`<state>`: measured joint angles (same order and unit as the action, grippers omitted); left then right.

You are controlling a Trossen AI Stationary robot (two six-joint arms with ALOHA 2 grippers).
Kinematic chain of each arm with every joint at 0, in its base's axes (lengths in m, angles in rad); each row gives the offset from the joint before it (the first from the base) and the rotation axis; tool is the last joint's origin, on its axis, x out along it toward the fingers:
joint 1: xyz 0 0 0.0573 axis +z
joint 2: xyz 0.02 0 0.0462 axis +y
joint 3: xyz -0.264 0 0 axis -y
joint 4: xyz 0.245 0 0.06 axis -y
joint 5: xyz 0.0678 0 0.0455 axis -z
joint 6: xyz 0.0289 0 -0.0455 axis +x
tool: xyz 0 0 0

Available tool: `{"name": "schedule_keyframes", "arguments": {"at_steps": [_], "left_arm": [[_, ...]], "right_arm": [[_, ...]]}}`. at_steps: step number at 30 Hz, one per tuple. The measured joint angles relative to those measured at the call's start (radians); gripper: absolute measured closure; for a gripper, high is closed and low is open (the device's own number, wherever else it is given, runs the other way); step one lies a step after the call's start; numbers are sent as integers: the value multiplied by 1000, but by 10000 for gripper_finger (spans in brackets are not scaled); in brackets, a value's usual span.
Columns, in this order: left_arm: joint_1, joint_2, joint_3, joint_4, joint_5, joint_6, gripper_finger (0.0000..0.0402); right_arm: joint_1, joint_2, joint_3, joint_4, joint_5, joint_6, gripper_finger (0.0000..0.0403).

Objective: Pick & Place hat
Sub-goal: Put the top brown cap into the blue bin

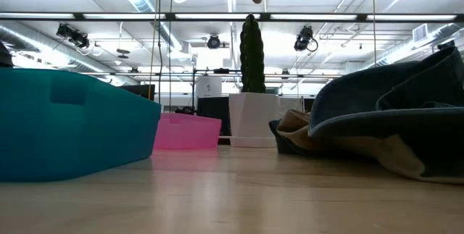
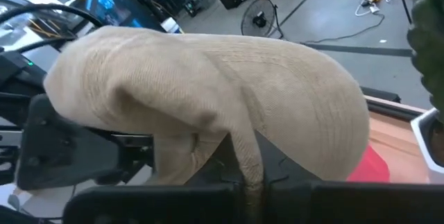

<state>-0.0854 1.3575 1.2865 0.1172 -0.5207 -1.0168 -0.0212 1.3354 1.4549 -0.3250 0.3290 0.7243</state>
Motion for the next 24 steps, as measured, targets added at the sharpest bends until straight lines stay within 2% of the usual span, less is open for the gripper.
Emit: {"name": "schedule_keyframes", "arguments": {"at_steps": [10,13,17,24], "left_arm": [[42,0,0,22,9,18,171],[50,0,0,49,35,37,186],[50,0,0,48,37,43,235],[50,0,0,47,47,45,352]], "right_arm": [[0,0,0,37,-6,-22,403],[0,0,0,38,-6,-26,403],[0,0,0,37,-1,-34,403],[-2,0,0,34,12,-52,403]]}}
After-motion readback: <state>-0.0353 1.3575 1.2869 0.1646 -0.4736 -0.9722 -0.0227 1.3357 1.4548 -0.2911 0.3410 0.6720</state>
